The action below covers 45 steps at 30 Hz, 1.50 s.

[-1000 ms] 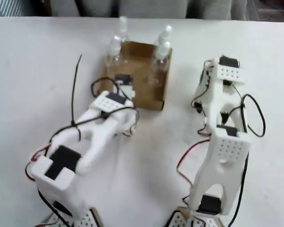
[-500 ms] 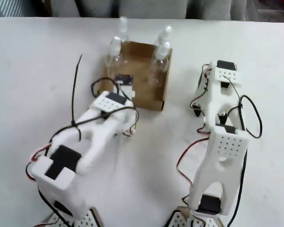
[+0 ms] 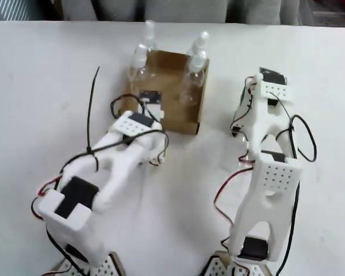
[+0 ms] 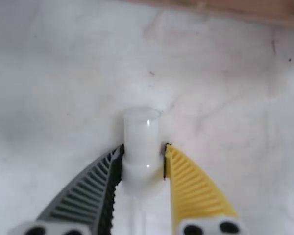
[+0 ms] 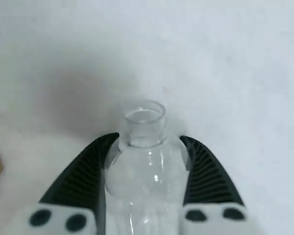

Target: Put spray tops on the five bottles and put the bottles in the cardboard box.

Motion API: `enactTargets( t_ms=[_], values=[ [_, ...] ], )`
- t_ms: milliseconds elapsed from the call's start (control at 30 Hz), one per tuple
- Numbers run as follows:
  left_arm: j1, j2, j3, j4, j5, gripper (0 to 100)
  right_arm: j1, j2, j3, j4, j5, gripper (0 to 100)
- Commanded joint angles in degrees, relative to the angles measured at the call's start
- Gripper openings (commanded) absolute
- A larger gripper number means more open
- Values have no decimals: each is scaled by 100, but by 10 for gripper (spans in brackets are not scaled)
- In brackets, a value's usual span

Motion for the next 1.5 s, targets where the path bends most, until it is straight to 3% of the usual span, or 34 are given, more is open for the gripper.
enactTargets(
  t_ms=[0,600,1267,1467],
  values=[
    [-101,-92,-176,-70,-88,20,-136,-84,-255,4,431,67],
    [-101,-92,-176,-70,-88,20,-163,-101,-281,163,536,289],
    [-101,-92,-176,-70,-88,20,-180,215,-273,251,53,286],
    [-101,-92,-176,-70,-88,20,-189,233,-281,233,9,156]
  ],
)
